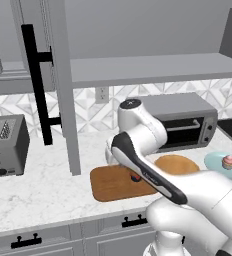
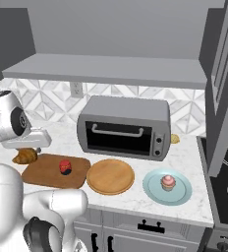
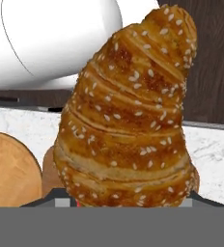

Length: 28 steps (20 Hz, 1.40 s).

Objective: From the different types of pastries on the counter, select a croissant and place it on the cutting board. Then retrieve a jar of jam from the cabinet and place it alongside the croissant on the cutting board.

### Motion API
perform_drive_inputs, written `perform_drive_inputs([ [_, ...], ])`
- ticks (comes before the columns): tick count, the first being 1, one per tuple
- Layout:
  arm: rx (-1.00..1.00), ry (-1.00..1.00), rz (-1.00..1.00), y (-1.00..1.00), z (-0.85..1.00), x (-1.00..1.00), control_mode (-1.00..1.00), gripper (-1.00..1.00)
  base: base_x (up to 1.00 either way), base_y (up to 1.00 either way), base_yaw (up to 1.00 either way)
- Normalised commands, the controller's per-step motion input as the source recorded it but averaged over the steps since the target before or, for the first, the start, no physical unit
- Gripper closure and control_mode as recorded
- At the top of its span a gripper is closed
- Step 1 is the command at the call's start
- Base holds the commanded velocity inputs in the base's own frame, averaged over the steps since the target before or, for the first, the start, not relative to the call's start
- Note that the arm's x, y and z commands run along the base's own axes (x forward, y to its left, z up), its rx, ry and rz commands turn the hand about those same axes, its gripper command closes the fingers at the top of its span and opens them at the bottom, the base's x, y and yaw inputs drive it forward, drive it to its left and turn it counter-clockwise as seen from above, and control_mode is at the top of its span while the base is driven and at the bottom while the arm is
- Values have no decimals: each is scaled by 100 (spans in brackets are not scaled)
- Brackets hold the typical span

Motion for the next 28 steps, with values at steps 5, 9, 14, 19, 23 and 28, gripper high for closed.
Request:
perform_drive_inputs([
  [5, 7, -2, 0, 13, -61, 13, -100, 100, 0, 0, 0],
  [9, 5, -1, 0, 28, -59, 37, -100, 100, 0, 0, 0],
  [14, 0, -3, 0, 38, -14, 41, -100, 100, 0, 0, 0],
  [19, 0, 0, 0, 26, -21, 61, -100, 100, 0, 0, 0],
  [23, 0, 0, 0, 11, -27, 25, -100, 100, 0, 0, 0],
  [28, 0, -1, 0, 3, -28, 0, -100, 100, 0, 0, 0],
])
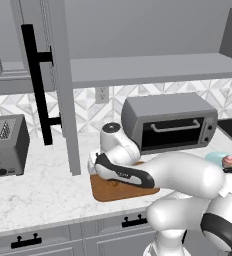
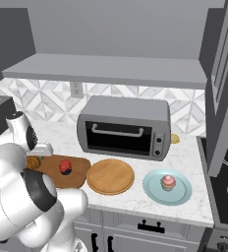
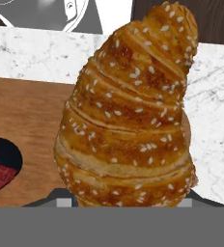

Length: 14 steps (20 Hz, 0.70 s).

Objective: From the different types of pastries on the counter, select a croissant and place it on the cutting board. Then retrieve a jar of jam from the cabinet and place it alongside the croissant on the cutting board.

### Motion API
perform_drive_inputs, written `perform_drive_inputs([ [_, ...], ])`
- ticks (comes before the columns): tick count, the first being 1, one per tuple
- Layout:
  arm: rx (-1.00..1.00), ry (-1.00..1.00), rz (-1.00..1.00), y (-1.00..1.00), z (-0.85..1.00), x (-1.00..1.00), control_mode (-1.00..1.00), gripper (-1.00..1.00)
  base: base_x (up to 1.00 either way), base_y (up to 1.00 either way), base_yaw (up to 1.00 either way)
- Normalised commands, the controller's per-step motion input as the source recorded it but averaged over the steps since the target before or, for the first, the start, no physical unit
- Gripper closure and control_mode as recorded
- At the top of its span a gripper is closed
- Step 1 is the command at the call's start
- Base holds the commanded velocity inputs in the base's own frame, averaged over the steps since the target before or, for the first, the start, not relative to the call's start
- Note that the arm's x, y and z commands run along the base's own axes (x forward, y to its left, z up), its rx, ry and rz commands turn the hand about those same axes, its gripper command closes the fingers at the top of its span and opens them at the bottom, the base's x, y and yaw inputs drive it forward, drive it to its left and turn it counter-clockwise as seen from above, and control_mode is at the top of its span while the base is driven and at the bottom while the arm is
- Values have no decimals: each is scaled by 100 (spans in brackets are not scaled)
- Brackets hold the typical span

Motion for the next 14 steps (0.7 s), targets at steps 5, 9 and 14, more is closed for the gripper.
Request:
perform_drive_inputs([
  [5, 0, -3, 3, -1, -27, 4, -100, 100, 0, 0, 0],
  [9, 0, -1, 2, -2, -23, 26, -100, 100, 0, 0, 0],
  [14, 0, 0, 2, -3, -30, 20, -100, 100, 0, 0, 0],
])
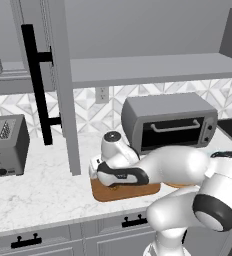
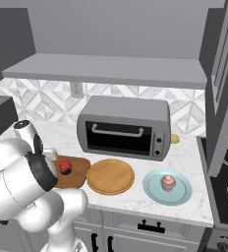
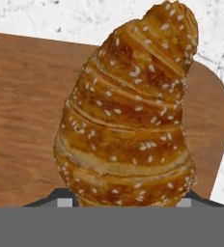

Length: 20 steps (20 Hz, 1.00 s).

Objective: From the different types of pastries on the counter, select a croissant and place it on the cutting board. Then retrieve a jar of jam from the cabinet and place it alongside the croissant on the cutting board.

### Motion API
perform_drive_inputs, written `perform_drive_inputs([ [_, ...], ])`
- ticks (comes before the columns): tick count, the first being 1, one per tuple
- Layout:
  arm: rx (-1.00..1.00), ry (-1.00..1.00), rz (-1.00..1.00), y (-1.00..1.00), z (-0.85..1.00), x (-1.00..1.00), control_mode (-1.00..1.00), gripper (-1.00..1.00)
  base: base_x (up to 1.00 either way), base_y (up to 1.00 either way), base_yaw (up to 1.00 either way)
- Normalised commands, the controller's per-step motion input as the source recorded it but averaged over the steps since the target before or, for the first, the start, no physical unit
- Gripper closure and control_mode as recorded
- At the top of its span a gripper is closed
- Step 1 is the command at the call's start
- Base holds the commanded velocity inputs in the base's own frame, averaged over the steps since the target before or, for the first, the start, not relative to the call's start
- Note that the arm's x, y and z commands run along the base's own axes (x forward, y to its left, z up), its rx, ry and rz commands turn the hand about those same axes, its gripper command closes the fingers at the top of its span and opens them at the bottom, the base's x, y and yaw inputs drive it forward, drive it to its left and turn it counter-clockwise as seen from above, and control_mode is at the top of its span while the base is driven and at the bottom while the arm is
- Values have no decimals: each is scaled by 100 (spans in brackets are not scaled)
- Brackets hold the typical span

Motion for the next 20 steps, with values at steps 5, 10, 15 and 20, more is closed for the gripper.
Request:
perform_drive_inputs([
  [5, 0, 0, 0, 0, -39, 0, -100, 100, 0, 0, 0],
  [10, 0, -3, 0, 0, -44, 0, -100, 100, 0, 0, 0],
  [15, 3, -1, 1, 0, -12, 0, -100, -100, 0, 0, 0],
  [20, 10, -5, 0, -2, 47, 0, -100, -100, 0, 0, 0],
])
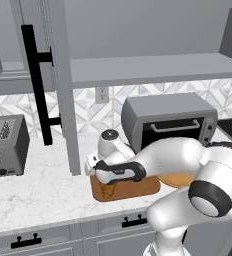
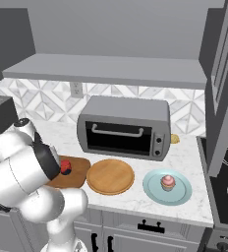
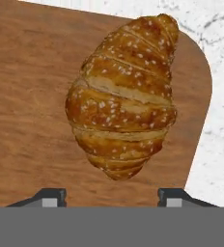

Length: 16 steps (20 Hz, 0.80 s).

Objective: From the different types of pastries on the counter, select a croissant and place it on the cutting board. Then retrieve a jar of jam from the cabinet and place it alongside the croissant on the cutting board.

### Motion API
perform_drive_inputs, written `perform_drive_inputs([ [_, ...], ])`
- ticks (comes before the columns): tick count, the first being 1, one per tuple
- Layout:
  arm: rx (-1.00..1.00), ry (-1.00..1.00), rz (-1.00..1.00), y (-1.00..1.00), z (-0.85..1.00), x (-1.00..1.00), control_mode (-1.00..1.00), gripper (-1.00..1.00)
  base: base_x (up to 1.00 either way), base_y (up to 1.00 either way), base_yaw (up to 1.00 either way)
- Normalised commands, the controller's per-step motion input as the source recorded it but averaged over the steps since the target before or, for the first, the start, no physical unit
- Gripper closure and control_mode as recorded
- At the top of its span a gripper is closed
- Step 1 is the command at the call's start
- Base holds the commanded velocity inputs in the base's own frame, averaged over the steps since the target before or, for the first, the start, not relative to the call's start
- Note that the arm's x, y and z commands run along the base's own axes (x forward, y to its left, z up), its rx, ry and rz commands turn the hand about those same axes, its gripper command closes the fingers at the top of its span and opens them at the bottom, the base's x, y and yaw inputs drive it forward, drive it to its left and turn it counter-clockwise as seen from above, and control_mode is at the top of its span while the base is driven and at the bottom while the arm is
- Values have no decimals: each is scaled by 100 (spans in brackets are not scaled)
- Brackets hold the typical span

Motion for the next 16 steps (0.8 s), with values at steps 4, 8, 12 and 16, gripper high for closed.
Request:
perform_drive_inputs([
  [4, 7, -5, 1, -2, 56, 0, -100, -100, 0, 0, 0],
  [8, 2, -8, 1, -6, 53, -3, -100, -100, 0, 0, 0],
  [12, 0, -4, 1, -53, 55, -67, -100, -100, 0, 0, 0],
  [16, 2, -5, 2, -91, 21, -66, -100, -100, 0, 0, 0],
])
